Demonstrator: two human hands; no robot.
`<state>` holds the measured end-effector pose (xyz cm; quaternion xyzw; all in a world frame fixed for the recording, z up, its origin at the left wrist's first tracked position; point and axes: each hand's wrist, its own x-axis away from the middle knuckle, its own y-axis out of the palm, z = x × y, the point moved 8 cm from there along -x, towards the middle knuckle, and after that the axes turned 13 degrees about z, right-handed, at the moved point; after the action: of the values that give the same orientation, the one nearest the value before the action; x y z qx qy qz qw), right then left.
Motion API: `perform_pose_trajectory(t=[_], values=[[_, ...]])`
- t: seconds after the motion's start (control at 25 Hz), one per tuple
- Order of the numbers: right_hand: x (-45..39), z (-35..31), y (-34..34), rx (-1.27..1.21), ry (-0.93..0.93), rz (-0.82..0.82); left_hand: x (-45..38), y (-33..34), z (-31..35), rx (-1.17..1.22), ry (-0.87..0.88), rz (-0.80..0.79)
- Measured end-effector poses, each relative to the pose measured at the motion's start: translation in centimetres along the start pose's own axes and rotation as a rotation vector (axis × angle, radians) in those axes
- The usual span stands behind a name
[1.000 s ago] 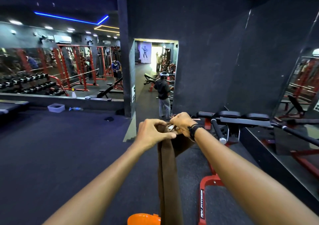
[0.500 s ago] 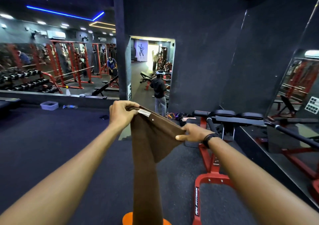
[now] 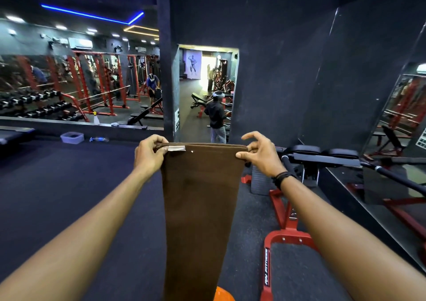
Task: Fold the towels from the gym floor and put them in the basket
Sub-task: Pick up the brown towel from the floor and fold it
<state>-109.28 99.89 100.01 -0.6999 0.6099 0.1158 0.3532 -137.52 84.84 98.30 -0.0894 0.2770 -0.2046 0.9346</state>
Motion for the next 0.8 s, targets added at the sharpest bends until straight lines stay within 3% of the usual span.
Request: perform_pose_trajectory(t=[0.08, 0.2, 0.24, 0.36, 0.4, 0.48, 0.56, 0.8], values=[[0.4, 0.8, 0.1, -0.02, 0.063, -0.037, -0.1, 1.0, -0.9, -0.025, 0.044, -0.143], [1.6, 0.9, 0.3, -0.002, 0.162, -0.301, 0.9, 3.2, -0.3, -0.019, 0.084, -0.51], [1.0, 0.1, -0.3, -0.044, 0.192, -0.347, 0.8, 3.4, 1.4, 0.07, 0.078, -0.539], [-3.5, -3.7, -4.3, -0.408, 0.234, -0.206, -1.6, 2.3, 5.9, 0.542, -0.068, -0.304], [-3.8, -4.2, -4.2, -0.481, 0.275, -0.243, -1.4, 3.0, 6.6, 0.563, -0.101, -0.381], [-1.1, -1.7, -1.5, -0.359, 0.354, -0.434, 1.9, 4.7, 4.7, 0.326, -0.15, -0.626], [2.8, 2.7, 0.7, -0.247, 0.45, -0.516, 4.0, 5.4, 1.1, 0.216, -0.196, -0.711], [4.6, 6.5, 0.7, -0.306, 0.687, -0.332, 5.0, 5.3, -2.2, 0.202, -0.48, -0.6]])
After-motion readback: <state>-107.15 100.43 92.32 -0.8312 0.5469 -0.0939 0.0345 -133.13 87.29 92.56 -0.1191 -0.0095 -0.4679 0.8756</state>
